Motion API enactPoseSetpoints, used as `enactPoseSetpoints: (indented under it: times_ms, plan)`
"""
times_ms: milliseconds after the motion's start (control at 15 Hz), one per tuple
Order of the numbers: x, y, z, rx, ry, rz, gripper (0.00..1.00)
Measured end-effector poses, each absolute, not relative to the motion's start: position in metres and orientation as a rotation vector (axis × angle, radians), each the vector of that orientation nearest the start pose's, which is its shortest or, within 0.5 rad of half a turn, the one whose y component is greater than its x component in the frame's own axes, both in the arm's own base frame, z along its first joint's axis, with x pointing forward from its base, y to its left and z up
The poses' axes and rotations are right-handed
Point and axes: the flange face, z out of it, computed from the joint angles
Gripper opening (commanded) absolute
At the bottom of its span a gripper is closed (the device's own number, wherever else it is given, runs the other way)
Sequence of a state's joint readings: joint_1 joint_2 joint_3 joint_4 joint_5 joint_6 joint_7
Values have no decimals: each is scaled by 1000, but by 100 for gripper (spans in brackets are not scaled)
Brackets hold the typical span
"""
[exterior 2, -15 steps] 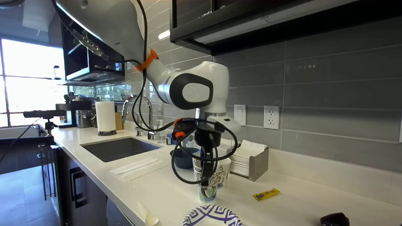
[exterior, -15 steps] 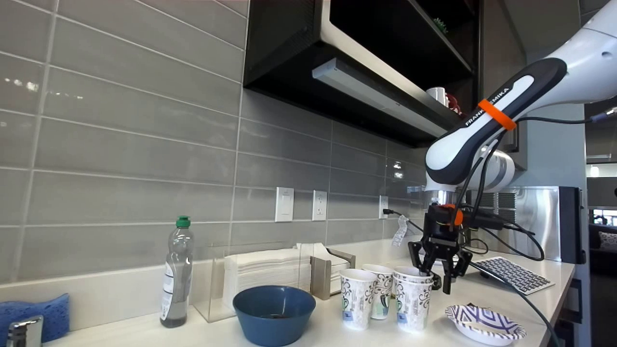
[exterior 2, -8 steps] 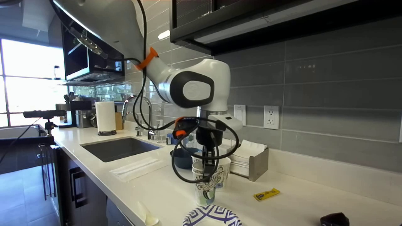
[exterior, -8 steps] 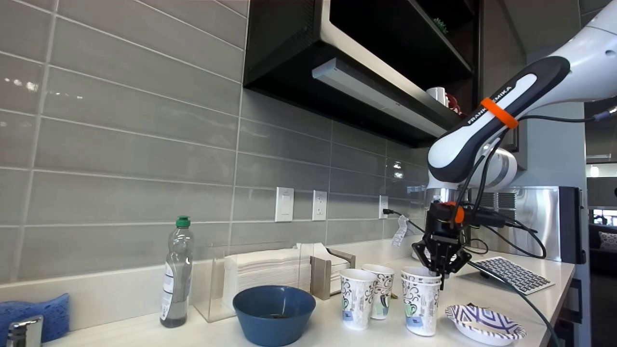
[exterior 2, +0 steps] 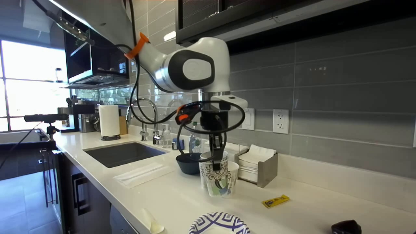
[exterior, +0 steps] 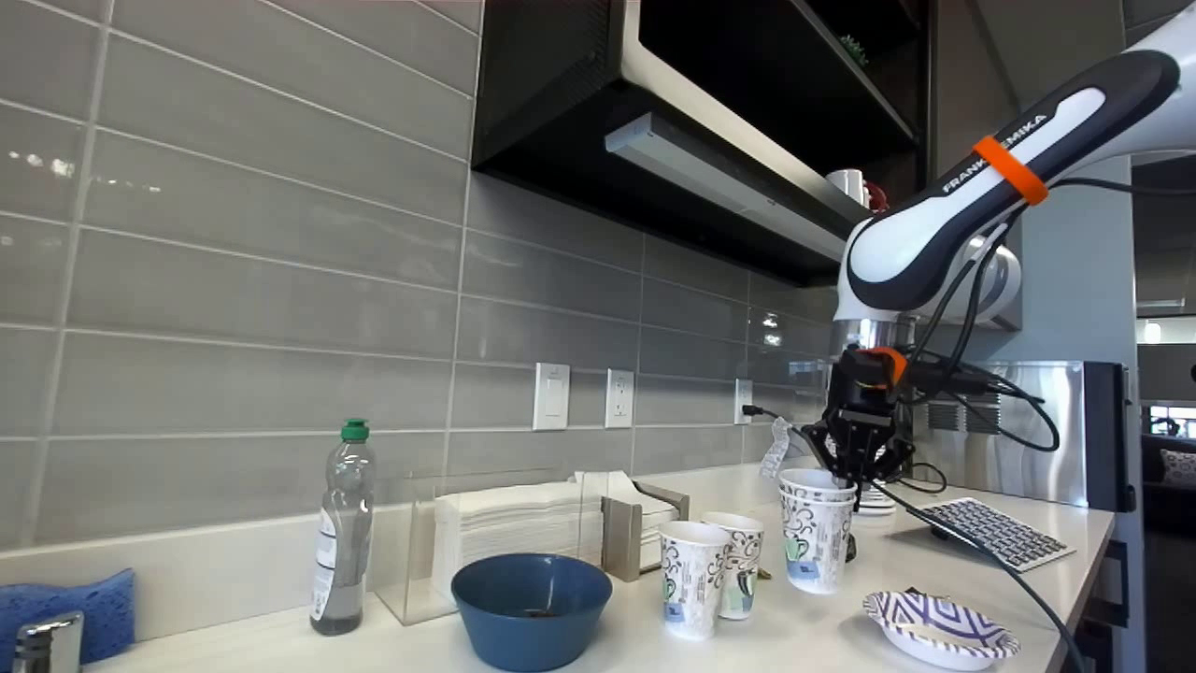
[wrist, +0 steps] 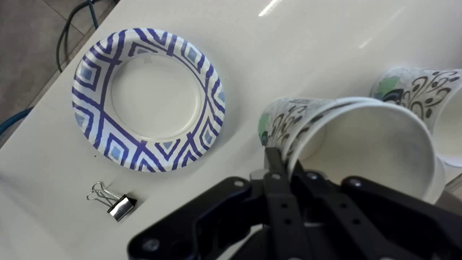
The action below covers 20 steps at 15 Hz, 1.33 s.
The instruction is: Stack the four coffee cups together.
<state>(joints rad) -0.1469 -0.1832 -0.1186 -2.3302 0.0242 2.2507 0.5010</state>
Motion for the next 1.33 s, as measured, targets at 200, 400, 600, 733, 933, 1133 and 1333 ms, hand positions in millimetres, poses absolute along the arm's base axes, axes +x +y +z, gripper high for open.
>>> enactPoseSetpoints:
  times_ms: [200, 400, 600, 733, 933, 1133, 1333]
  plan:
    - [465, -111, 453, -2900, 1117, -211, 1]
    - [461, -84, 483, -2949, 1027, -280, 1]
    - [460, -53, 506, -2990, 928, -349, 1]
    - [464, -36, 518, -3006, 868, -388, 1]
    - [470, -20, 532, -3026, 769, -437, 1]
    - [477, -13, 538, -3042, 681, -462, 1]
    - [490, -12, 531, -3058, 611, -454, 1]
